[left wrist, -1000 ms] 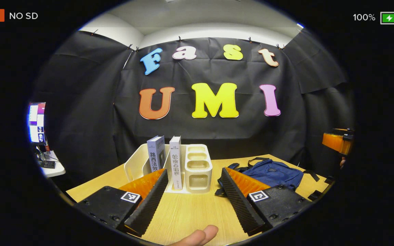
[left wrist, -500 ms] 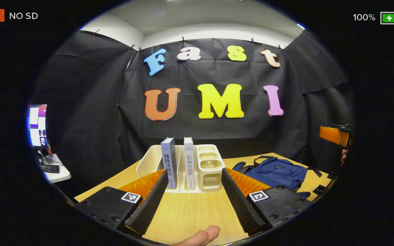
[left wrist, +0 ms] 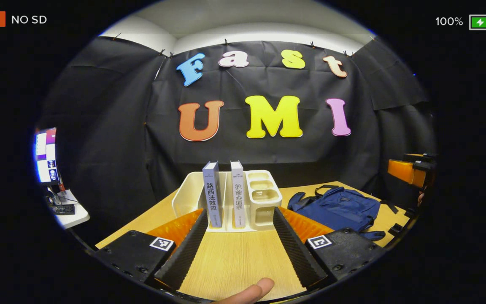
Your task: Open the schoolbag, grab two books from the bookshelf and put them into the schoolbag.
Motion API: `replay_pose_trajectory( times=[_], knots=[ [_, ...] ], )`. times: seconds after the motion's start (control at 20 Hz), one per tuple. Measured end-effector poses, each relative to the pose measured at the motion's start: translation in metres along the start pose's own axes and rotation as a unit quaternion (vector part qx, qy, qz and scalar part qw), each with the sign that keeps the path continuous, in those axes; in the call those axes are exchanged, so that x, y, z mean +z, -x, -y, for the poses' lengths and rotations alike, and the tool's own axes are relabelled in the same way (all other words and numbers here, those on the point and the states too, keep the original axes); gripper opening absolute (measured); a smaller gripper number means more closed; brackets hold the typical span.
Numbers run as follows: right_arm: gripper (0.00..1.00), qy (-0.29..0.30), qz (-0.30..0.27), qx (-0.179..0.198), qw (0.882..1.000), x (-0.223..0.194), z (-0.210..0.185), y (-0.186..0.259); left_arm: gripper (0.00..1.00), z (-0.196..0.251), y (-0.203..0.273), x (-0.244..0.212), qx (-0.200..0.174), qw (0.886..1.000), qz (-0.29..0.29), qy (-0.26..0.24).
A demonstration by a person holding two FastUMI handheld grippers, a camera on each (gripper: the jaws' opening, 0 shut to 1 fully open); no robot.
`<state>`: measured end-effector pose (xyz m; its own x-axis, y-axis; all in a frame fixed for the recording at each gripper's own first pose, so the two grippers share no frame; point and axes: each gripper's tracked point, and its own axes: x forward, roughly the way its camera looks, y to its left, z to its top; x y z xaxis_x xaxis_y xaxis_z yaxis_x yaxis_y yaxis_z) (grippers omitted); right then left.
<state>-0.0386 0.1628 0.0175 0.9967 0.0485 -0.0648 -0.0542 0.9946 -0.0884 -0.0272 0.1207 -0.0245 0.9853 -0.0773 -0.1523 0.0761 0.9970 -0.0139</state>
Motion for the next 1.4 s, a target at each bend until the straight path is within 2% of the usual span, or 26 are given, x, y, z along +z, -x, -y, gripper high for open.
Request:
replay_pose_trajectory(
  times=[0.05, 0.1, 0.3, 0.55, 0.6, 0.65, 0.75, 0.85, 1.05, 1.3, 1.4],
  knots=[
    [0.98, 0.001, -0.007, 0.001, 1.000, -0.006, -0.002, -0.002, 0.99, 0.001, 0.001, 0.001, -0.003, 1.000, 0.001, 0.004],
    [0.95, 0.002, -0.016, 0.004, 1.000, -0.014, -0.005, -0.004, 0.99, -0.002, 0.002, 0.002, -0.001, 1.000, 0.004, 0.002],
    [0.98, 0.028, -0.069, 0.021, 0.997, -0.061, -0.027, -0.016, 0.99, -0.011, 0.004, 0.004, 0.019, 0.999, 0.009, -0.028],
    [0.96, 0.078, -0.147, 0.038, 0.985, -0.130, -0.063, -0.033, 0.99, -0.009, 0.003, 0.002, 0.020, 0.999, 0.005, -0.034],
    [0.99, 0.093, -0.159, 0.037, 0.982, -0.141, -0.069, -0.038, 0.99, -0.008, 0.003, 0.001, 0.019, 0.999, 0.005, -0.034],
    [0.96, 0.110, -0.169, 0.037, 0.979, -0.151, -0.076, -0.043, 0.99, -0.008, 0.003, 0.001, 0.020, 0.999, 0.004, -0.033],
    [0.99, 0.146, -0.180, 0.035, 0.972, -0.167, -0.087, -0.051, 0.99, -0.010, 0.002, -0.001, 0.021, 0.999, 0.001, -0.033],
    [0.96, 0.183, -0.187, 0.038, 0.964, -0.181, -0.102, -0.058, 0.99, -0.012, 0.002, -0.002, 0.026, 0.999, -0.004, -0.036],
    [0.96, 0.267, -0.179, 0.013, 0.947, -0.196, -0.109, -0.072, 0.99, -0.026, -0.002, -0.005, 0.037, 0.999, -0.009, -0.029],
    [0.95, 0.319, -0.196, -0.017, 0.927, -0.211, -0.107, -0.091, 0.99, -0.046, -0.004, -0.011, 0.058, 0.998, -0.021, -0.013],
    [0.95, 0.341, -0.206, -0.029, 0.917, -0.216, -0.107, -0.100, 0.99, -0.046, -0.004, -0.013, 0.051, 0.998, -0.026, -0.013]
  ],
)
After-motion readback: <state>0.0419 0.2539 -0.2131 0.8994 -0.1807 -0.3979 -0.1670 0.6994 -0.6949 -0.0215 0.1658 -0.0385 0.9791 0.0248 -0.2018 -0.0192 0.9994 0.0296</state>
